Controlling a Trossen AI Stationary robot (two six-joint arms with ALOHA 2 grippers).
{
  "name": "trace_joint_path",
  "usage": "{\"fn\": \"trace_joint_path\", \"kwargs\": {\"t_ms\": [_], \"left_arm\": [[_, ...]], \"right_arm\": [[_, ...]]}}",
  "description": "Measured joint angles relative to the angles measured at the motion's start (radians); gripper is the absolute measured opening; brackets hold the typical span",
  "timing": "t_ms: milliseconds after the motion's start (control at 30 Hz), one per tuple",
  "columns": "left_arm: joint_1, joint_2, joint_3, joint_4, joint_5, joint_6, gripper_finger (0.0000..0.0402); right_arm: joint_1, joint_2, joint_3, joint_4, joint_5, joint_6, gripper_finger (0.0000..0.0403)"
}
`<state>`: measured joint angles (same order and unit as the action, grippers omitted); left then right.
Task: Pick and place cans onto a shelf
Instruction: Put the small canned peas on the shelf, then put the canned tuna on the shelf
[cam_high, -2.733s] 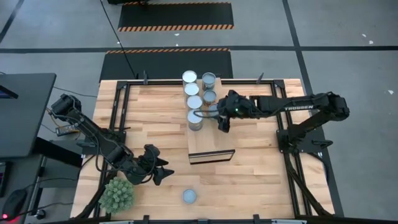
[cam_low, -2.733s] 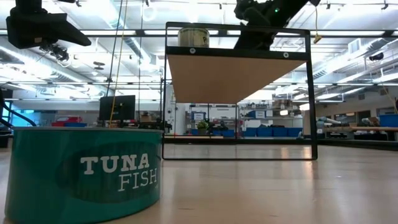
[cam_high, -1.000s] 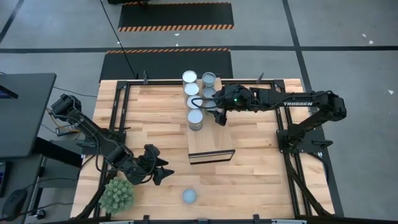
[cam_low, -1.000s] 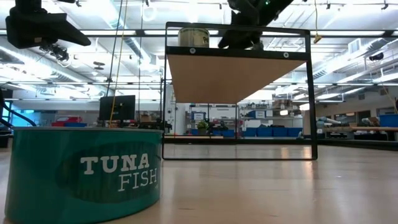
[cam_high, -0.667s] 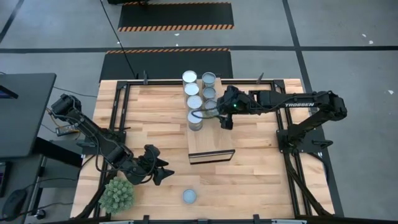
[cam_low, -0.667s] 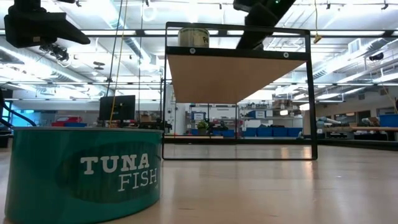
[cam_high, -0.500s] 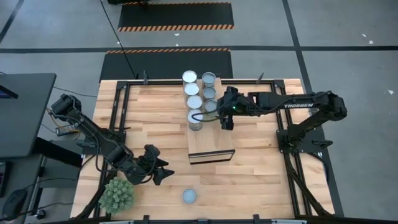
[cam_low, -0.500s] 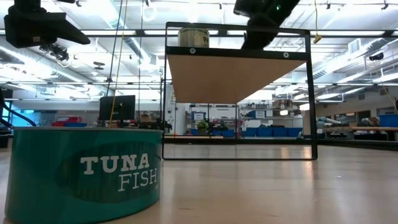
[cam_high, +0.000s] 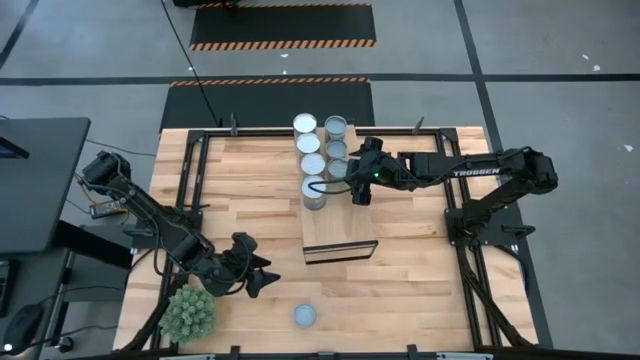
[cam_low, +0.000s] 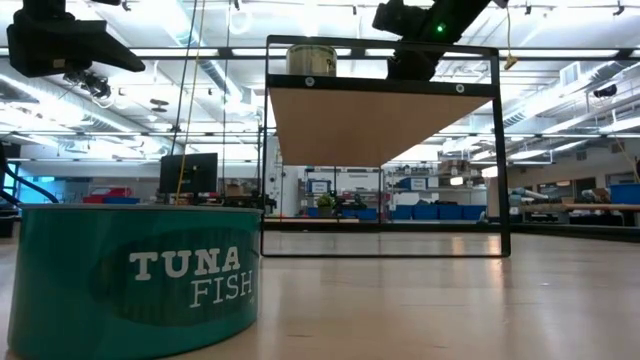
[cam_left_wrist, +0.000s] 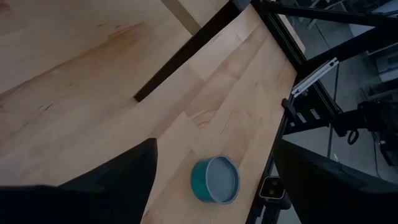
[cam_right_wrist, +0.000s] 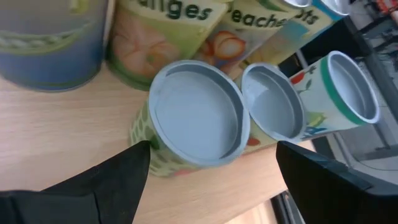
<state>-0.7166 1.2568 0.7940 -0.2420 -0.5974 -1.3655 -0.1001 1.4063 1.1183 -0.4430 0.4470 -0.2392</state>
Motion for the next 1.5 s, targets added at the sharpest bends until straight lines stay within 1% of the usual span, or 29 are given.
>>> {"fn": "trace_joint_path", "kwargs": {"t_ms": [133, 233, 467, 600, 767, 933, 1133, 1267, 1400, 1500], "left_arm": [[0.0, 0.0, 0.0, 0.0, 0.0, 0.0, 0.0322], [0.0, 0.0, 0.0, 0.0, 0.0, 0.0, 0.0322], [0.0, 0.0, 0.0, 0.0, 0.001, -0.004, 0.0322], [0.0, 0.0, 0.0, 0.001, 0.001, -0.014, 0.0322], [-0.001, 0.0, 0.0, 0.014, 0.005, -0.037, 0.0322], [-0.001, 0.011, 0.0, 0.117, 0.086, 0.051, 0.0322], [-0.002, 0.068, 0.0, 0.239, 0.164, 0.069, 0.0322], [-0.005, 0.123, 0.003, 0.345, 0.186, 0.076, 0.0322], [-0.018, 0.184, 0.069, 0.346, 0.204, 0.111, 0.0322], [-0.023, 0.228, 0.137, 0.315, 0.227, 0.146, 0.0322]], "right_arm": [[0.0, 0.0, 0.0, 0.004, 0.009, 0.001, 0.0356], [0.018, 0.0, 0.022, -0.037, 0.009, 0.029, 0.0356], [0.105, -0.001, 0.175, -0.192, 0.0, 0.179, 0.0356], [0.184, -0.002, 0.232, -0.217, -0.043, 0.273, 0.0356], [0.307, -0.002, 0.262, -0.206, -0.044, 0.368, 0.0356], [0.436, 0.003, 0.262, -0.188, -0.026, 0.488, 0.0356], [0.588, 0.059, 0.262, -0.111, 0.008, 0.549, 0.0356], [0.659, 0.121, 0.262, -0.048, 0.011, 0.599, 0.0356], [0.709, 0.195, 0.3, -0.052, 0.013, 0.662, 0.0356], [0.742, 0.26, 0.368, -0.054, 0.013, 0.666, 0.0356]]}}
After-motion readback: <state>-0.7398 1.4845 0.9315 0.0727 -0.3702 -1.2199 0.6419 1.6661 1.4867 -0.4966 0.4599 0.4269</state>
